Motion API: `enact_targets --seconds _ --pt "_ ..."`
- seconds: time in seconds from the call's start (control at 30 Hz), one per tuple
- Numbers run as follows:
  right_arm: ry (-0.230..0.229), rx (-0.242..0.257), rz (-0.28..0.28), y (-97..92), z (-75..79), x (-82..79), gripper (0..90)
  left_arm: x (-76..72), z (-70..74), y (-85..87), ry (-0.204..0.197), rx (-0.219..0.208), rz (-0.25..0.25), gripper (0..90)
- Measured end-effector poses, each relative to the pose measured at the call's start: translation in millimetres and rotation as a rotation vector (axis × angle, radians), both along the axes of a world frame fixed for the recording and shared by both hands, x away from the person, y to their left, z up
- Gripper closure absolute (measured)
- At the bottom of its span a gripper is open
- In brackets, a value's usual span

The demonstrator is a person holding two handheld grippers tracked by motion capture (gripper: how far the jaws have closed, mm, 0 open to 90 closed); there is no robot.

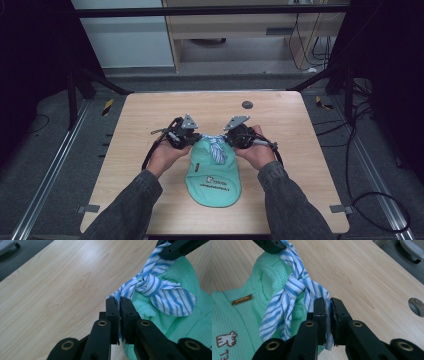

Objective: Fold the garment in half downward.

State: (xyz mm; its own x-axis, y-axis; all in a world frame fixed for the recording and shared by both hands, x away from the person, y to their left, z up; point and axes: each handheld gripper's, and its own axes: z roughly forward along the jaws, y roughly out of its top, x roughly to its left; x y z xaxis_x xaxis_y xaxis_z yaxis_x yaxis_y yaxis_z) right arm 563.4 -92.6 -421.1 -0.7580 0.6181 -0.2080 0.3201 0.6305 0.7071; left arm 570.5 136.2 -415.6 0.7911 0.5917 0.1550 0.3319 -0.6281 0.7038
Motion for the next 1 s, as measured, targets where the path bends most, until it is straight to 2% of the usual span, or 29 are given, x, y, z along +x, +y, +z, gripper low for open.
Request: enact_targets --seconds 0.27,0.37,0.57,1.0 --pt "-0.028 -0.012 0.011 4.9 4.9 -5.6 83.3 -5.4 1.5 5.0 -0.013 -0.015 0.004 86.2" --pt "-0.027 -0.014 0.005 4.4 5.4 -5.8 83.3 -6.0 1.8 3.8 -0.016 -0.016 0.008 86.2" --pt "-0.023 -0.028 0.008 5.5 6.5 -4.9 83.2 -4.5 4.6 3.1 -0.017 0.01 -0.005 86.2" --pt "-0.027 -0.038 0.001 8.3 18.4 1.8 82.9 -0.1 16.6 5.7 -0.036 0.005 -0.002 86.2"
